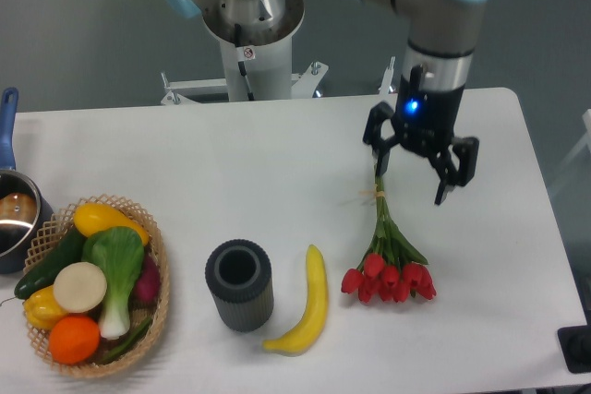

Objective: Pick up the flowers from the table
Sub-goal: 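Move the open gripper above the tulip stems and reposition it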

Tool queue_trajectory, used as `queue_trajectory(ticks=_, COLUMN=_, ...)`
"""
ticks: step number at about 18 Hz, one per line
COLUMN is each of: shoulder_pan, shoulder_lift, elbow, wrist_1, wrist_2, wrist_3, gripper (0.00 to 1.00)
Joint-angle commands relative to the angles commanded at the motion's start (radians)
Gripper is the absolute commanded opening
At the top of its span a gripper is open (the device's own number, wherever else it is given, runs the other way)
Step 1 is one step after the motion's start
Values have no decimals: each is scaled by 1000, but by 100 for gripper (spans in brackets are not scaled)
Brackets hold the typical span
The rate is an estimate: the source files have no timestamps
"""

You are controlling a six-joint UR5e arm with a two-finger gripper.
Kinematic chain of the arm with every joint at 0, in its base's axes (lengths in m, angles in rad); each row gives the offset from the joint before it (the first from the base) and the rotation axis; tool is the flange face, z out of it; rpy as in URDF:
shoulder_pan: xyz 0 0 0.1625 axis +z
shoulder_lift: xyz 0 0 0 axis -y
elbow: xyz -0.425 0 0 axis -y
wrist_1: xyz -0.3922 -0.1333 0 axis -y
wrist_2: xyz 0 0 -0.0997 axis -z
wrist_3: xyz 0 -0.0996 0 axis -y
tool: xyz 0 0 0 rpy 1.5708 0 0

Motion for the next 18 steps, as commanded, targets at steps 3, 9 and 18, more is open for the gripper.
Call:
queue_trajectory(ticks=3, shoulder_pan=-11, shoulder_lift=-40, elbow=5, wrist_1=0, wrist_2=-5, wrist_3=-47, gripper=100)
queue_trajectory(ticks=9, shoulder_pan=32, shoulder_lift=-46, elbow=28, wrist_1=-1, wrist_2=90, wrist_3=-287, gripper=100)
queue_trajectory(ticks=18, shoulder_pan=152, shoulder_lift=-35, elbow=-37, wrist_1=-100, wrist_2=143, wrist_3=-331, gripper=100)
